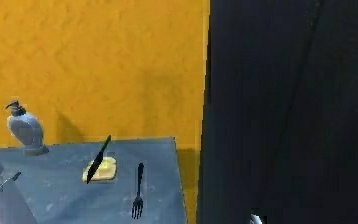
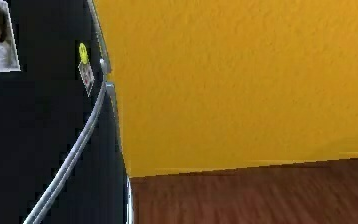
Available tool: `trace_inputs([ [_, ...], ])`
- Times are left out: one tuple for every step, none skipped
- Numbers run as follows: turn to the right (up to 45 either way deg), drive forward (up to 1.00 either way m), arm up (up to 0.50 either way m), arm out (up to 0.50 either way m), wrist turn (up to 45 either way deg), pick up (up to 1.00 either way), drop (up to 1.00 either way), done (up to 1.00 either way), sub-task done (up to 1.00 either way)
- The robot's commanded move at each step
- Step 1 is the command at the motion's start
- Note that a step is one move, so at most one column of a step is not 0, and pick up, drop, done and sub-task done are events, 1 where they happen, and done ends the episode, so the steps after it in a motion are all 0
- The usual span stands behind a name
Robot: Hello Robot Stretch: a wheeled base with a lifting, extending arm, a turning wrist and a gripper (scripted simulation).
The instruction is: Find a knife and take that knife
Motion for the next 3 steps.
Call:
trace_inputs([
  [-45.0,0.00,0.00,0.00,0.0,0.00,0.00,0.00,0.00],
  [-45.0,0.00,0.00,0.00,0.0,0.00,0.00,0.00,0.00],
  [-21.0,0.00,0.00,0.00,0.0,0.00,0.00,0.00,0.00],
])
